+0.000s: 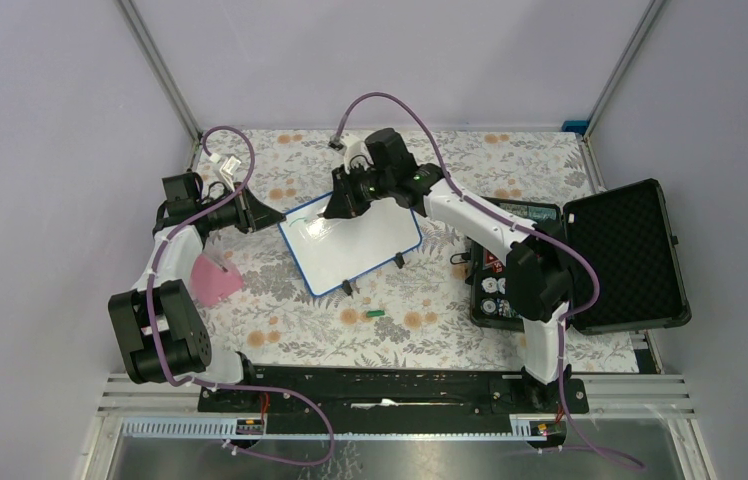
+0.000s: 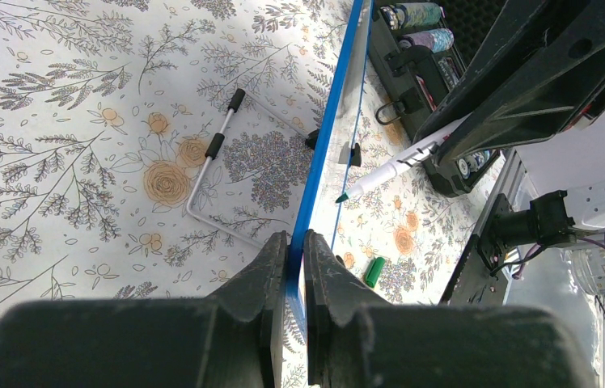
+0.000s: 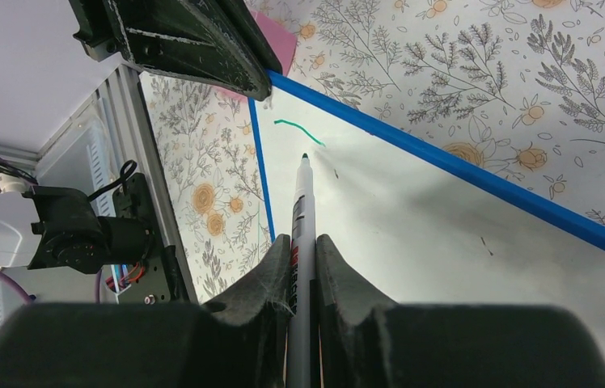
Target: Write a sentence on the whiteboard
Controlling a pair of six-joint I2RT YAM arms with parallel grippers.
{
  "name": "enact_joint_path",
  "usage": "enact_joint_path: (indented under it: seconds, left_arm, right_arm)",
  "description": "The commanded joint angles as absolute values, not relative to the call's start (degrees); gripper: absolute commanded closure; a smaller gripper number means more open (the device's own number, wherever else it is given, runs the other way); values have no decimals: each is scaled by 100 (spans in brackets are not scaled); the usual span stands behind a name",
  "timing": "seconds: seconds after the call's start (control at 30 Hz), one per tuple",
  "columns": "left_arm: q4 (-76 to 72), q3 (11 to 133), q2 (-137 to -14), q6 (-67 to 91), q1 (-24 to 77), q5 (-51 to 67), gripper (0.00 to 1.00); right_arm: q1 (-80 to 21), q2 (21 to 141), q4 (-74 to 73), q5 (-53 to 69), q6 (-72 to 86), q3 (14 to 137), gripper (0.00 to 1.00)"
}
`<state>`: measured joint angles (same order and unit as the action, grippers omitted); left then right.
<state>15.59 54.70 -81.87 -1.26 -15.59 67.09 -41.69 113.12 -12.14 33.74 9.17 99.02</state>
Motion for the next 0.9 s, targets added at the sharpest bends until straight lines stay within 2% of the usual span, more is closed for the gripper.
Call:
enact_joint_path:
  seconds: [0.0, 0.87]
  left_arm:
    - [1617, 5563, -8042, -224, -1564, 6688, 100]
    - [1615, 5550, -8033, -254, -1545, 6673, 100]
  right_arm:
    - [-4267, 11181, -1115, 3423, 821, 10197, 100]
    - [-4350, 11599, -1168, 3277, 809, 10581, 100]
